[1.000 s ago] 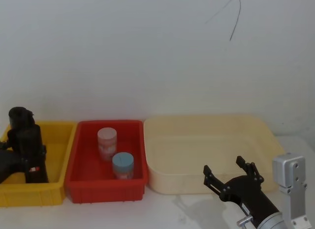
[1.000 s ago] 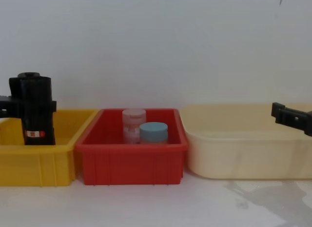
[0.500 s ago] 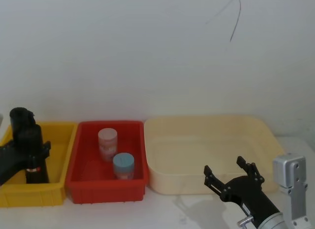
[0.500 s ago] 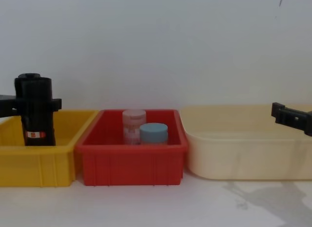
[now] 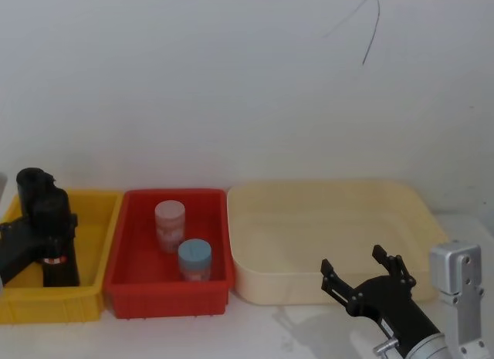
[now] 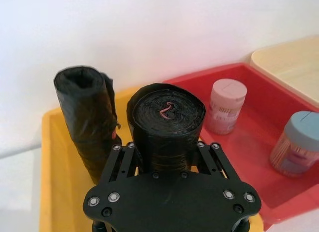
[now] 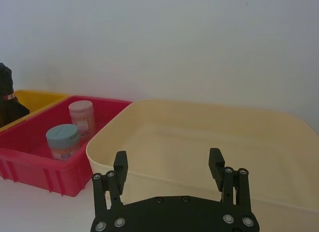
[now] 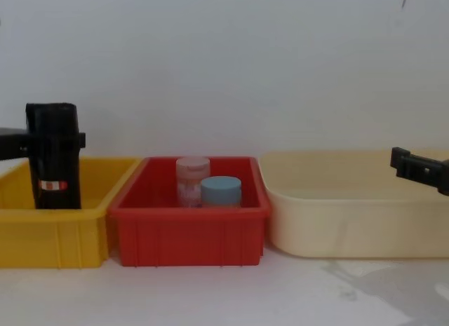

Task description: Pick up the garbage bag with the one hand and transfer it to the other hand.

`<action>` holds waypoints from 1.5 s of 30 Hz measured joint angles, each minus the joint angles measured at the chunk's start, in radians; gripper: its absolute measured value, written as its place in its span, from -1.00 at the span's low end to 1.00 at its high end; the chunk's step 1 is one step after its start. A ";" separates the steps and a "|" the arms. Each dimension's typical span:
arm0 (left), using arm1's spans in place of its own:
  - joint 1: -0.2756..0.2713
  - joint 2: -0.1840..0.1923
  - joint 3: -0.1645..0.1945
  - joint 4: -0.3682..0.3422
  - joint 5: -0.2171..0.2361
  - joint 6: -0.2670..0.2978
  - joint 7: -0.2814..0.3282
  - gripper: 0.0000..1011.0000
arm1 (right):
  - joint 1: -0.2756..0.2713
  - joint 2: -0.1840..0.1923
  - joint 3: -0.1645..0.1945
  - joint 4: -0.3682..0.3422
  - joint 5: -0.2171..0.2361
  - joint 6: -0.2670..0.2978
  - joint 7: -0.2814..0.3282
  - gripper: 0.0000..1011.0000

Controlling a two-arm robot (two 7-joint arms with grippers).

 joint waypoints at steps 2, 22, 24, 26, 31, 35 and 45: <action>0.000 0.004 -0.002 -0.015 -0.001 0.009 -0.004 -0.11 | 0.000 0.000 0.000 0.000 0.000 0.000 0.000 0.99; -0.141 0.030 0.028 -0.103 -0.072 0.154 -0.129 -0.13 | 0.000 0.000 0.000 0.000 0.000 0.000 0.000 0.99; -0.168 0.025 0.043 -0.096 -0.075 0.165 -0.147 -0.13 | 0.000 0.000 0.000 0.000 0.000 0.000 0.000 0.99; -0.189 0.020 0.055 -0.087 -0.077 0.172 -0.160 -0.13 | 0.000 0.000 0.000 0.000 0.000 0.000 0.000 0.99; -0.253 -0.001 0.098 -0.049 -0.078 0.186 -0.201 -0.13 | 0.001 0.004 -0.001 0.000 -0.001 0.004 0.005 0.99; -0.299 -0.024 0.133 -0.012 -0.076 0.190 -0.227 -0.13 | 0.007 0.014 -0.005 0.000 -0.003 0.017 0.023 0.99; -0.402 -0.091 0.218 0.097 -0.064 0.192 -0.283 -0.13 | 0.071 0.058 -0.036 -0.004 -0.007 0.105 0.112 0.99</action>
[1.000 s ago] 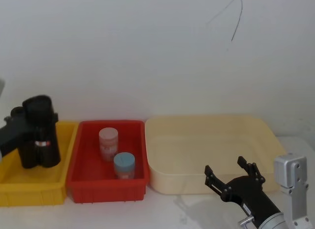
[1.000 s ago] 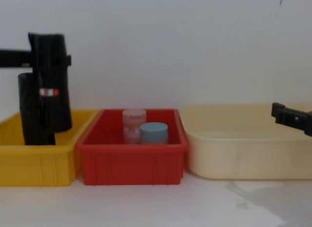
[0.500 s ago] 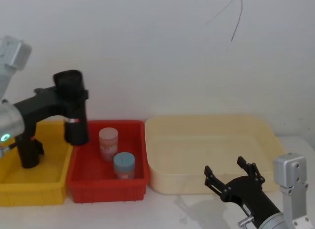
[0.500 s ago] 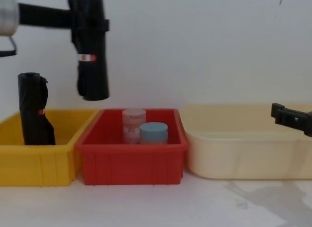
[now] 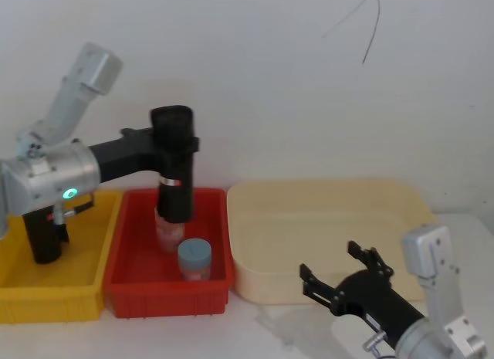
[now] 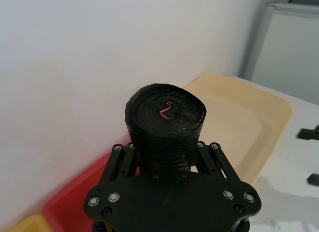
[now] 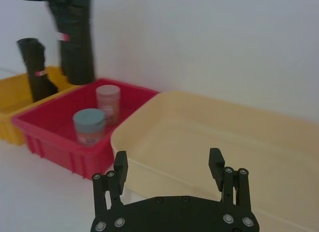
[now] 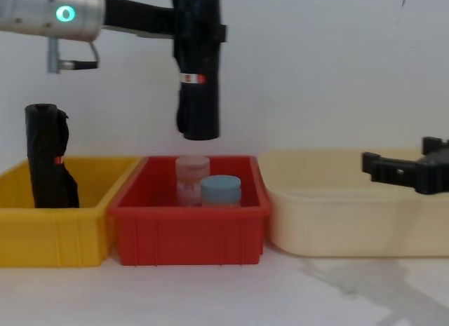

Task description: Pick up the garbage bag with the one hand and transfer it to the other hand.

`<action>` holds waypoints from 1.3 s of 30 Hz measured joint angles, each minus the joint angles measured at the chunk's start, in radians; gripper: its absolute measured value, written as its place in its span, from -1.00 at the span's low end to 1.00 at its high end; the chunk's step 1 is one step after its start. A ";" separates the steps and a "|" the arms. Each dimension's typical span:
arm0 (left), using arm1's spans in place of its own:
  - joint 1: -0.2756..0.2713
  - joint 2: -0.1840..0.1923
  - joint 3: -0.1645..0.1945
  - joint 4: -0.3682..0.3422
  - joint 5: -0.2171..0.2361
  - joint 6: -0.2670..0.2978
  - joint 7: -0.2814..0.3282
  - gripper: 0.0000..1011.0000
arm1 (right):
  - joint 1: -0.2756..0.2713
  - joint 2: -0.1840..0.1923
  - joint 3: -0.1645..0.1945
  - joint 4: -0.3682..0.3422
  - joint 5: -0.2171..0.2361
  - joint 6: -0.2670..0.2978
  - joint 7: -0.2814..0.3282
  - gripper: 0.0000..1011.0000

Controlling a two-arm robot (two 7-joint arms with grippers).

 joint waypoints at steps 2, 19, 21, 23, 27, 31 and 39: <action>-0.010 -0.008 0.009 0.012 0.001 0.000 -0.009 -0.13 | 0.015 0.003 -0.007 0.001 -0.001 0.016 0.015 0.99; -0.088 -0.047 0.105 0.104 -0.012 -0.072 -0.172 -0.13 | 0.163 -0.027 -0.066 0.051 0.057 0.169 0.141 0.99; -0.089 -0.047 0.111 0.106 -0.017 -0.083 -0.193 -0.13 | 0.172 -0.033 -0.069 0.057 0.066 0.180 0.146 0.99; -0.089 -0.046 0.116 0.106 -0.022 -0.090 -0.208 -0.13 | 0.184 -0.042 -0.072 0.067 0.076 0.193 0.150 0.99; -0.089 -0.041 0.128 0.105 -0.030 -0.103 -0.241 -0.13 | 0.202 -0.061 -0.074 0.086 0.095 0.212 0.153 0.99; -0.088 -0.035 0.137 0.102 -0.036 -0.111 -0.262 -0.13 | 0.214 -0.076 -0.074 0.098 0.114 0.228 0.153 0.99; -0.085 -0.029 0.148 0.096 -0.042 -0.120 -0.286 -0.13 | 0.229 -0.099 -0.076 0.102 0.149 0.253 0.159 0.99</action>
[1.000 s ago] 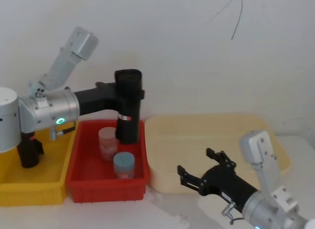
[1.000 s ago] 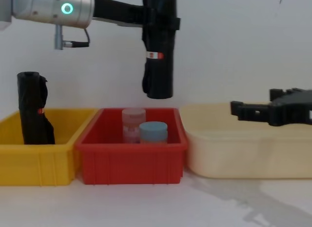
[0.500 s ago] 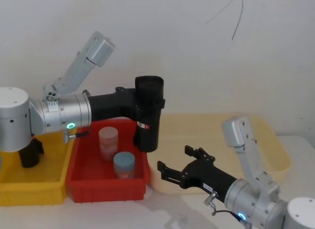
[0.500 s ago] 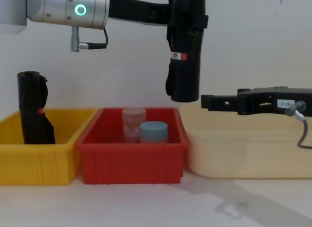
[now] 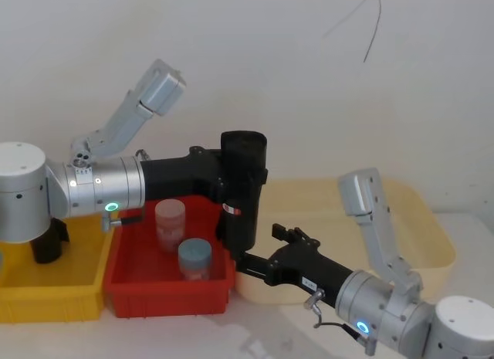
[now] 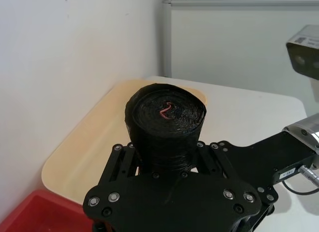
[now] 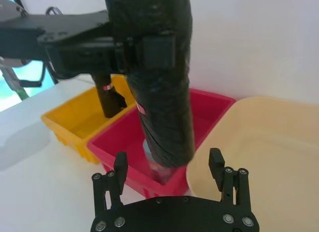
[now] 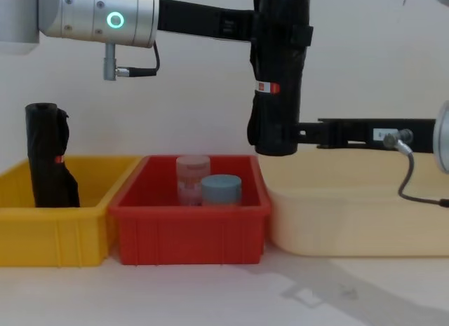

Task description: Pick up the garbage bag with the one hand and transfer it to the other hand.

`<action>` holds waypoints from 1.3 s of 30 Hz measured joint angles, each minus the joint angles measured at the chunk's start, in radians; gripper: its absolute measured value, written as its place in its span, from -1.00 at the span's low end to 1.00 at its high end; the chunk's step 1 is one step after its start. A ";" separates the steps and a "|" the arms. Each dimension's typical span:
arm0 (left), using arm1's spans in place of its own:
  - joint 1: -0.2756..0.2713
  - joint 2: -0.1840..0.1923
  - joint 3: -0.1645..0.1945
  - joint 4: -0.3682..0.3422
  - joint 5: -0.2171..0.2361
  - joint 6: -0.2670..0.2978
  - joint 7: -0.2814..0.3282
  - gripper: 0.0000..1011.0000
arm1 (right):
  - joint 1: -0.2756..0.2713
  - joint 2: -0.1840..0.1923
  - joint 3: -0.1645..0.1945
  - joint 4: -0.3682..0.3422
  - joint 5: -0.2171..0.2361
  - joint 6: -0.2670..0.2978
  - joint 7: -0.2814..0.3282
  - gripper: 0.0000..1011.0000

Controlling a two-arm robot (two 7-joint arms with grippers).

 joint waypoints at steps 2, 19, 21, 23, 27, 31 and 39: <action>0.000 0.002 0.002 -0.001 -0.001 -0.002 -0.005 -0.13 | 0.003 -0.005 -0.001 -0.001 0.007 0.006 0.001 0.99; 0.002 0.006 0.010 -0.005 -0.006 -0.008 -0.023 -0.13 | 0.037 -0.041 -0.027 0.023 0.036 0.026 -0.007 0.99; 0.002 0.007 0.011 -0.005 -0.006 -0.009 -0.024 -0.13 | 0.044 -0.047 -0.032 0.032 0.036 0.024 -0.013 0.99; 0.002 0.007 0.011 -0.005 -0.006 -0.009 -0.025 -0.13 | 0.048 -0.050 -0.035 0.039 0.035 0.022 -0.016 0.99; 0.002 0.007 0.011 -0.005 -0.007 -0.010 -0.027 -0.13 | 0.063 -0.060 -0.046 0.065 0.027 0.011 -0.029 0.99; 0.002 0.008 0.012 -0.006 -0.007 -0.010 -0.027 -0.13 | 0.076 -0.068 -0.053 0.084 0.020 0.002 -0.039 0.99; 0.002 0.008 0.012 -0.006 -0.007 -0.011 -0.028 -0.13 | 0.097 -0.080 -0.066 0.117 0.009 -0.012 -0.056 0.94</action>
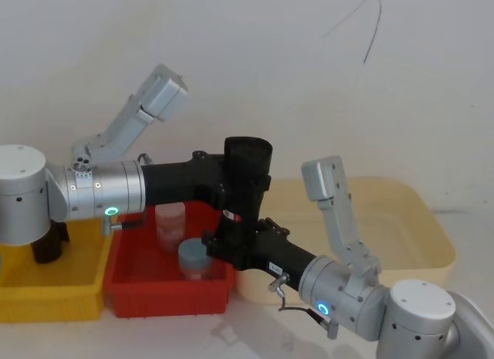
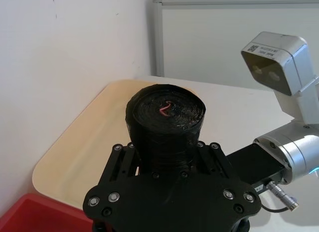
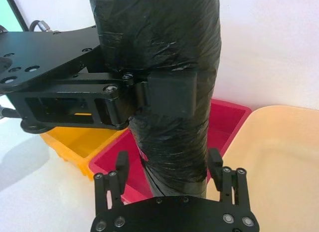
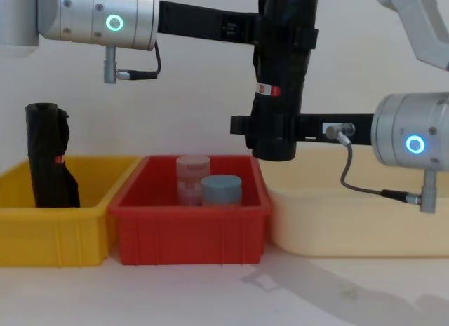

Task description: Pick up the garbage bag with the one hand and transfer it to the other hand.

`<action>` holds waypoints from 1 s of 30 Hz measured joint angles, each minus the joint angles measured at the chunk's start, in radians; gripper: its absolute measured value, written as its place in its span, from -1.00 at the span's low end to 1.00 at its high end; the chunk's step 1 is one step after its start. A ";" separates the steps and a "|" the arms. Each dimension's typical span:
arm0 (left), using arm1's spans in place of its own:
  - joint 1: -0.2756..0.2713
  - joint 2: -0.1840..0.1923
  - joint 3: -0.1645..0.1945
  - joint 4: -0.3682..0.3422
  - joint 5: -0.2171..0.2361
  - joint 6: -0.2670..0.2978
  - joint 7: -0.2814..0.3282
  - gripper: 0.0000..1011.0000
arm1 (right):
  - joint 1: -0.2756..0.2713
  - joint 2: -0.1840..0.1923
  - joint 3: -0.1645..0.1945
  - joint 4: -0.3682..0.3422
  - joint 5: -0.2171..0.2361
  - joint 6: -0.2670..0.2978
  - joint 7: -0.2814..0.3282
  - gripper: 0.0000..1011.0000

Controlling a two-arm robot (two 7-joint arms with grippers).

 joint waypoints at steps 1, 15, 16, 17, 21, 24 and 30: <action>0.000 0.000 0.000 0.000 0.000 0.000 0.000 -0.13 | 0.001 -0.001 -0.001 0.002 -0.001 -0.001 -0.001 0.89; 0.000 0.000 0.000 0.000 0.000 0.000 -0.001 -0.13 | 0.015 -0.009 -0.009 0.024 -0.008 -0.010 -0.013 0.10; 0.000 0.000 0.000 0.000 0.000 0.000 -0.001 -0.13 | 0.015 -0.009 -0.009 0.024 -0.008 -0.011 -0.013 0.10; 0.000 0.000 0.000 0.000 0.000 0.000 -0.001 -0.13 | 0.016 -0.010 -0.010 0.025 -0.009 -0.011 -0.013 0.06; 0.000 0.000 0.000 0.000 0.000 0.000 -0.001 -0.13 | 0.017 -0.010 -0.011 0.027 -0.009 -0.012 -0.014 0.02; 0.000 0.000 0.000 0.000 0.000 0.000 -0.001 -0.13 | 0.018 -0.011 -0.011 0.028 -0.009 -0.013 -0.015 0.02; 0.000 0.000 0.000 0.000 0.000 0.000 -0.001 0.20 | 0.017 -0.011 -0.012 0.028 -0.009 -0.019 -0.015 0.02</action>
